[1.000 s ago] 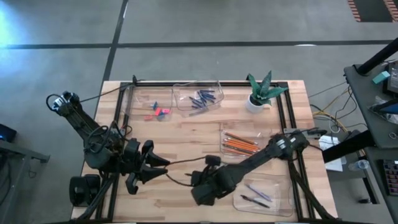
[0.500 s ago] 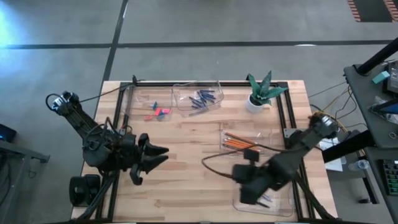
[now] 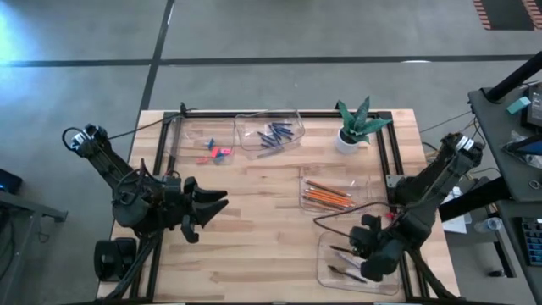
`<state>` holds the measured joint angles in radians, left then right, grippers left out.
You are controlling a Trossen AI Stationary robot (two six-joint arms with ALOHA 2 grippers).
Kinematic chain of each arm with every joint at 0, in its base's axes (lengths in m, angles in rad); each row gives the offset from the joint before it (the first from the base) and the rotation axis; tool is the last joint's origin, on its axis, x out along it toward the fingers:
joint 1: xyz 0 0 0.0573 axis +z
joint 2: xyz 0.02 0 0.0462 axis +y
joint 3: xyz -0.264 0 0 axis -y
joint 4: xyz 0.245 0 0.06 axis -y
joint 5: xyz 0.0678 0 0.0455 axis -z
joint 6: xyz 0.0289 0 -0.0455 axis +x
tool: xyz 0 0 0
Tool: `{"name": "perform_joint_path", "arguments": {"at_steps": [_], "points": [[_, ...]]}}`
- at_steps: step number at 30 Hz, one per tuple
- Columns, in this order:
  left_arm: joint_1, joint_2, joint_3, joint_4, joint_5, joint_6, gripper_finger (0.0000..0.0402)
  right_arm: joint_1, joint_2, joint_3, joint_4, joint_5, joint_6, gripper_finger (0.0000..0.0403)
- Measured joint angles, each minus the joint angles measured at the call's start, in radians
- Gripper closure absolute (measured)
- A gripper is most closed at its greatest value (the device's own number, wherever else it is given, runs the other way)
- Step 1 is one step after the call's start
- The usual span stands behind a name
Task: Sort crayons/erasers/pens/pencils in bins
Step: Put the black pen into the bottom transparent bin, then return to Home Position
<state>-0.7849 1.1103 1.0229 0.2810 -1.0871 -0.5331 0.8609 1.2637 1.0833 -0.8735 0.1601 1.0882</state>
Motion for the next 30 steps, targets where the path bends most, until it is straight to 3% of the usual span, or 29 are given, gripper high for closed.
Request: {"name": "perform_joint_path", "arguments": {"at_steps": [8,12,19,30], "points": [[0.000,0.000,0.000,0.000,-0.022,0.000,0.0260,0.054,-0.001,-0.236,0.292,-0.110,-0.011,0.0379],[0.000,0.000,0.000,0.000,-0.022,-0.001,0.0260,0.058,0.000,-0.313,0.422,-0.116,-0.030,0.0379],[0.000,0.000,0.000,0.000,-0.076,-0.002,0.0260,0.058,0.000,-0.371,0.422,-0.111,-0.024,0.0364],[0.000,0.000,0.000,0.000,-0.131,-0.006,0.0260,0.058,-0.007,-0.372,0.407,-0.118,-0.058,0.0267]]}}
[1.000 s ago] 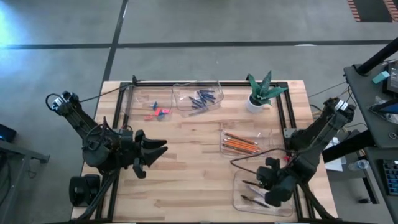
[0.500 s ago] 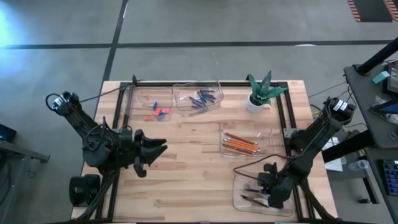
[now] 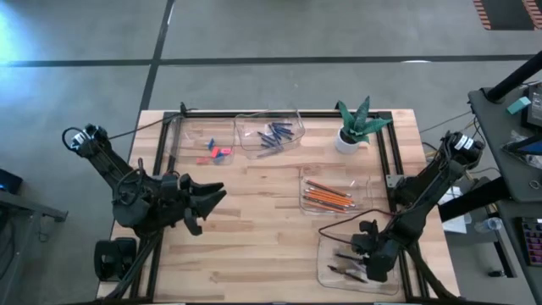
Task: Sort crayons/erasers/pens/pencils in bins
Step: Return to Home Position
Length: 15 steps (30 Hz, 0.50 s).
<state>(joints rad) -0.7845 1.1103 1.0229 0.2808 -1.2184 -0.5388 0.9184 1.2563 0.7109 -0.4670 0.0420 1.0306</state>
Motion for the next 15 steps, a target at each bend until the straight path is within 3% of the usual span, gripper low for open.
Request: {"name": "perform_joint_path", "arguments": {"at_steps": [6,15], "points": [[0.000,0.000,0.000,0.000,-0.060,0.000,0.0260,0.000,-0.070,0.000,-0.046,-0.024,-0.086,0.0236],[0.000,0.000,0.000,-0.001,-0.064,0.003,0.0260,-0.002,-0.281,0.001,-0.263,-0.012,-0.126,0.0245]]}}
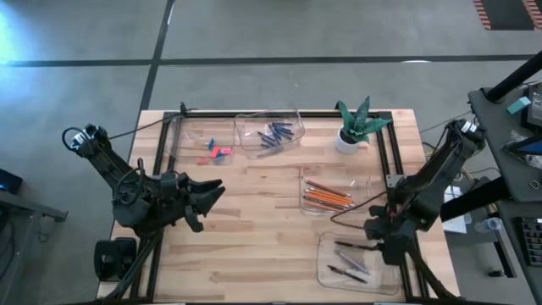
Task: Sort crayons/erasers/pens/pencils in bins
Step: Return to Home Position
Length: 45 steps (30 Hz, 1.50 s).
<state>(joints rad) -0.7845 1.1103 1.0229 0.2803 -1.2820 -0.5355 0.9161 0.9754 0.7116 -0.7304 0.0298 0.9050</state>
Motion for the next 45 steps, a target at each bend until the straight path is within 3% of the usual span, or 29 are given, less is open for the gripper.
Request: {"name": "perform_joint_path", "arguments": {"at_steps": [6,10,19,24,28,34,45], "points": [[0.000,0.000,0.000,-0.003,0.000,0.174,0.0260,0.000,-0.144,0.000,-0.091,0.077,-0.002,0.0258],[0.000,0.011,0.000,-0.002,0.001,0.177,0.0260,0.000,-0.240,0.000,-0.090,0.137,-0.061,0.0263],[0.018,0.065,-0.001,-0.007,0.001,0.201,0.0260,-0.011,-0.452,0.000,-0.086,0.425,-0.173,0.0262],[0.034,0.112,-0.003,0.014,0.003,0.299,0.0260,-0.068,-0.545,0.000,-0.075,0.472,-0.224,0.0262],[0.085,0.080,-0.037,0.007,0.034,0.276,0.0260,-0.116,-0.607,-0.003,-0.052,0.473,-0.235,0.0261],[0.279,0.009,-0.153,0.002,0.337,0.185,0.0260,-0.182,-0.661,-0.013,0.037,0.505,-0.362,0.0262],[0.781,-0.019,-0.301,0.218,1.167,0.211,0.0260,-0.235,-0.658,-0.044,0.127,0.513,-0.384,0.0262]]}}
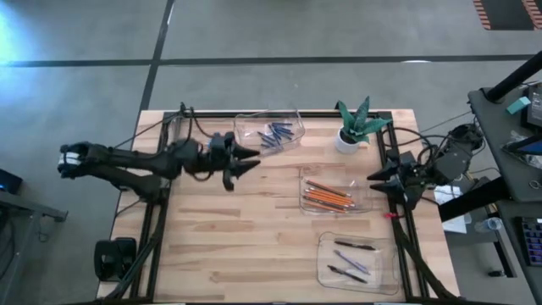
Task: Sort crayons/erasers/pens/pencils in bins
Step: Return to Home Position
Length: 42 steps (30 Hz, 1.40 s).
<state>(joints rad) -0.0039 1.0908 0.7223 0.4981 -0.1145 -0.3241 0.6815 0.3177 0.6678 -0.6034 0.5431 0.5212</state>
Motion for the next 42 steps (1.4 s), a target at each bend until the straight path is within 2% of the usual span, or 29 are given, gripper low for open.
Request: {"name": "perform_joint_path", "arguments": {"at_steps": [3,8,12,16,22,27,30,36,42], "points": [[0.126,0.001,-0.057,0.104,0.155,-0.007,0.0260,0.000,-0.002,-0.048,0.067,0.000,-0.003,0.0262],[0.280,-0.045,-0.159,0.296,0.327,-0.034,0.0260,0.000,-0.002,-0.127,0.169,0.000,0.002,0.0264],[0.349,-0.137,-0.234,0.296,0.354,-0.064,0.0260,-0.001,-0.003,-0.183,0.240,0.008,0.003,0.0264],[0.371,-0.250,-0.308,0.274,0.359,-0.064,0.0260,-0.002,-0.003,-0.226,0.295,0.010,0.003,0.0266],[0.377,-0.418,-0.399,0.239,0.345,-0.063,0.0260,-0.002,-0.004,-0.252,0.307,0.043,0.009,0.0266],[0.377,-0.546,-0.441,0.149,0.340,-0.084,0.0260,-0.002,-0.004,-0.254,0.308,0.060,0.010,0.0266],[0.377,-0.603,-0.465,0.089,0.304,-0.107,0.0260,-0.002,-0.004,-0.254,0.308,0.061,0.010,0.0266],[0.377,-0.683,-0.471,-0.073,0.188,-0.111,0.0260,-0.002,-0.004,-0.254,0.307,0.062,0.010,0.0266],[0.377,-0.732,-0.471,-0.217,-0.005,-0.081,0.0260,-0.002,-0.004,-0.254,0.306,0.081,0.009,0.0266]]}}
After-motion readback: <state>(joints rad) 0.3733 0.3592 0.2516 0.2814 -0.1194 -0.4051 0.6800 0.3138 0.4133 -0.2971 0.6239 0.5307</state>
